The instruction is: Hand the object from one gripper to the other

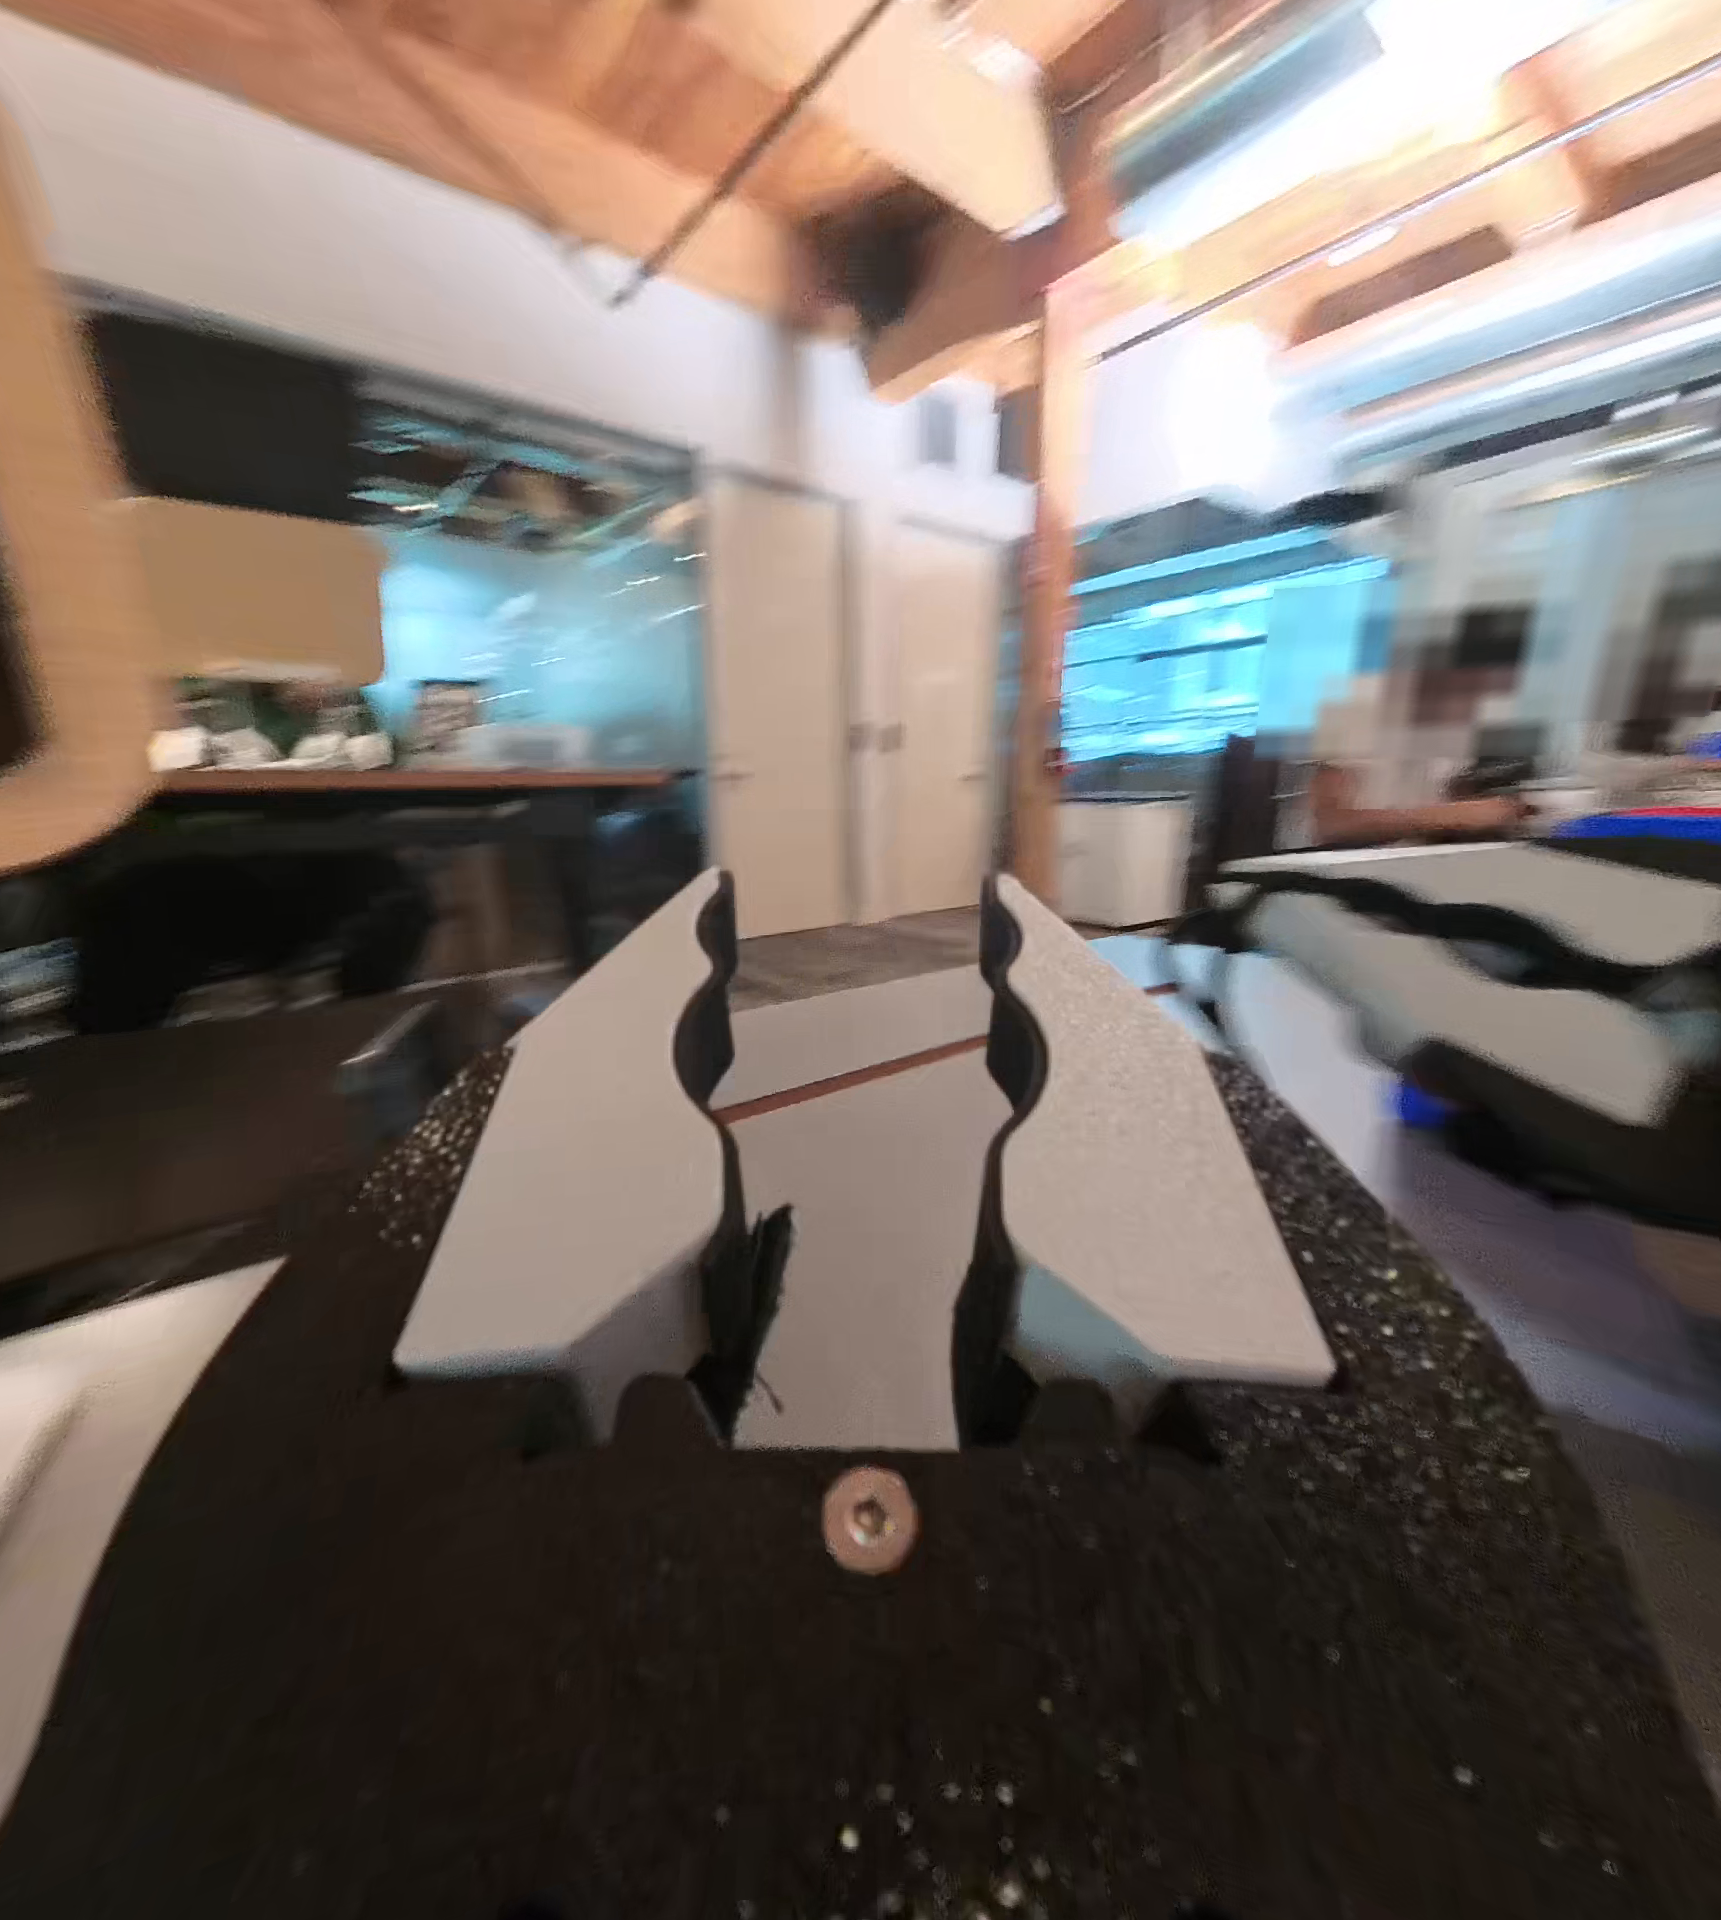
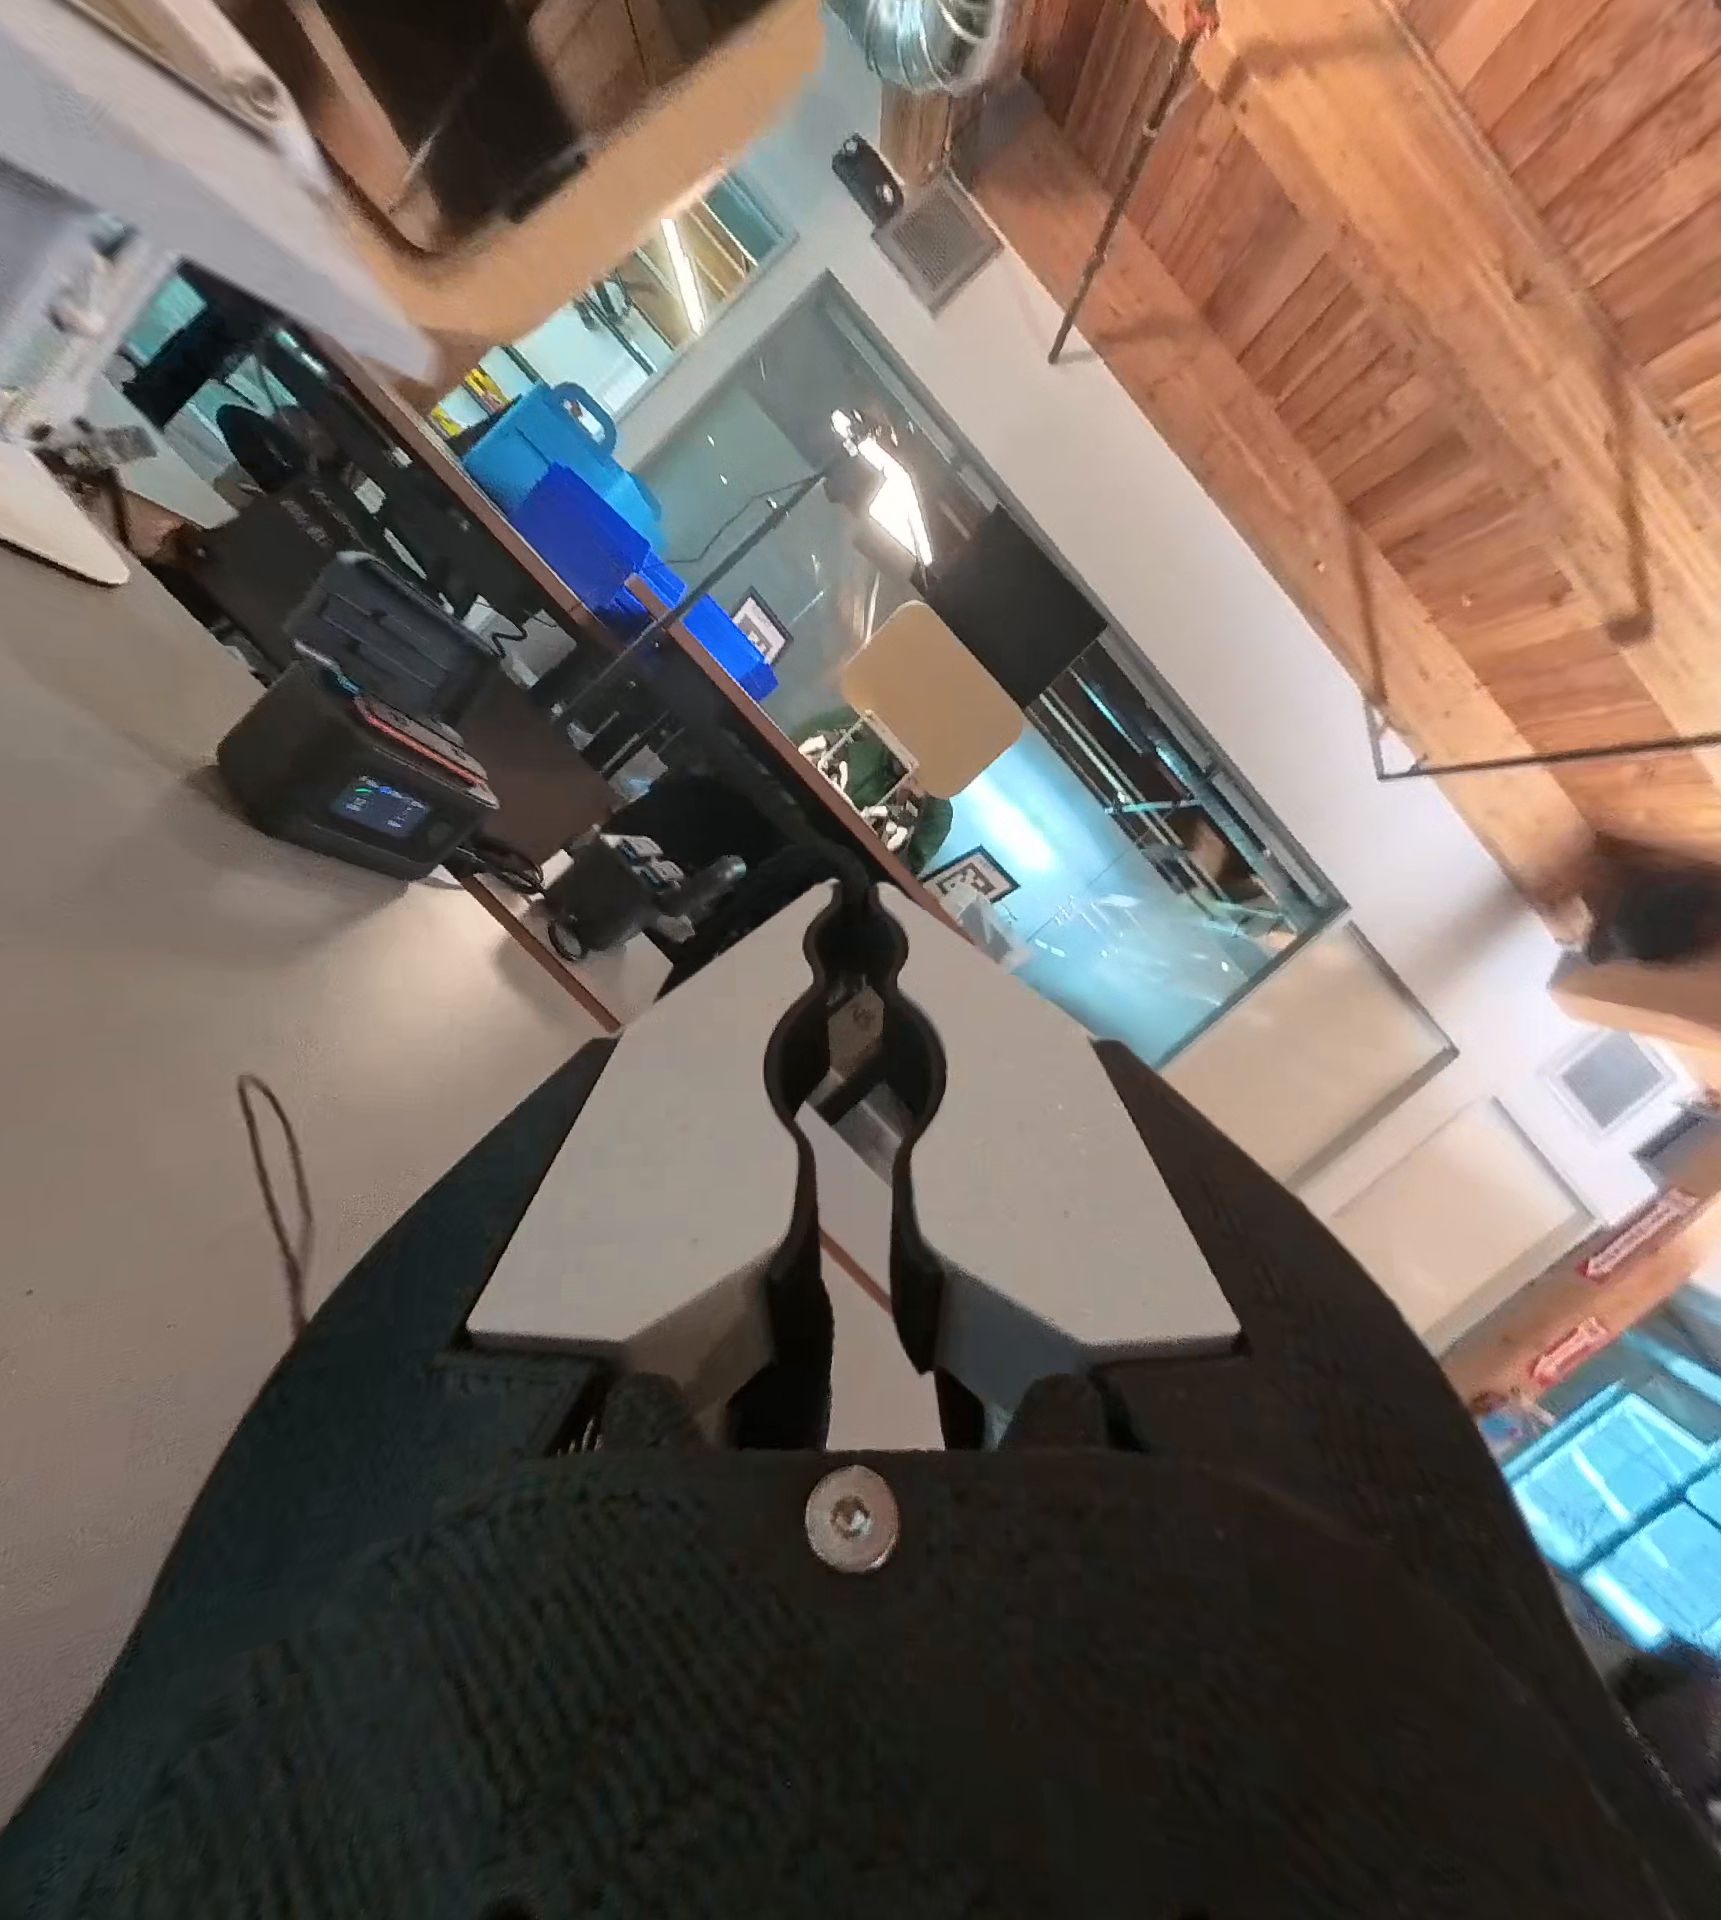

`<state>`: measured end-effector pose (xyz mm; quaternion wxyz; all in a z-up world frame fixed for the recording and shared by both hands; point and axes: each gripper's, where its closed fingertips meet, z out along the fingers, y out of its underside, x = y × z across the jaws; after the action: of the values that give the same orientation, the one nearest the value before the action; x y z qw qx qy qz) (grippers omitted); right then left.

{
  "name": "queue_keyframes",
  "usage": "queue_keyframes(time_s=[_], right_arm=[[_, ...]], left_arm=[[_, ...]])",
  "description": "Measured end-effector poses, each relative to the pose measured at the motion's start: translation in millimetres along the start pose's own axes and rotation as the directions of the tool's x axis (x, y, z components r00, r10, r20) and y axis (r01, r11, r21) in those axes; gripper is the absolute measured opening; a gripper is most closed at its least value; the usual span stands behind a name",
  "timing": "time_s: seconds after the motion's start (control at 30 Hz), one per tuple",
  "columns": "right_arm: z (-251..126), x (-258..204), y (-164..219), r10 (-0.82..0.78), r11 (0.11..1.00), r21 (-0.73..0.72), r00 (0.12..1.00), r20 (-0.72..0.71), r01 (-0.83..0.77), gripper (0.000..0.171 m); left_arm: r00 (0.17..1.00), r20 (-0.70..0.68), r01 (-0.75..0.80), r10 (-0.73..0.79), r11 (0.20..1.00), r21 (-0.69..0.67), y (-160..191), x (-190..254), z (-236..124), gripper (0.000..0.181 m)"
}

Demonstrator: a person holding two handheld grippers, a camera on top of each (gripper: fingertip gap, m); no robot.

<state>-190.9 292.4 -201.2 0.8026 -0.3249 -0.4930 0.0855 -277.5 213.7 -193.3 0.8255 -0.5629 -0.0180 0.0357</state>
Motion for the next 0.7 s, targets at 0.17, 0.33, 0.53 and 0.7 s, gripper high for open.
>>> queue_keyframes(time_s=[0.17,0.33,0.53,0.7], right_arm=[[-6.0,-24.6,-25.3,-0.063,0.991,0.124,0.993,0.100,0.050,0.000],[-11.7,-27.4,-38.4,0.015,0.980,0.196,0.988,0.155,-0.045,0.000],[-12.2,-30.9,-40.0,0.057,0.975,0.202,0.980,0.192,-0.097,0.002],[-11.2,-40.7,-44.3,0.347,0.890,0.155,0.856,0.383,-0.430,0.042]], left_arm=[[0.934,-0.347,0.025,-0.090,0.982,-0.186,34.9,67.3,6.4,0.043],[0.911,-0.398,-0.018,-0.110,0.953,-0.303,53.2,80.0,7.6,0.029],[0.911,-0.390,-0.009,-0.136,0.937,-0.348,59.1,79.0,8.4,0.002],[0.853,-0.345,0.318,-0.391,0.915,-0.250,32.5,54.9,8.7,0.002]])
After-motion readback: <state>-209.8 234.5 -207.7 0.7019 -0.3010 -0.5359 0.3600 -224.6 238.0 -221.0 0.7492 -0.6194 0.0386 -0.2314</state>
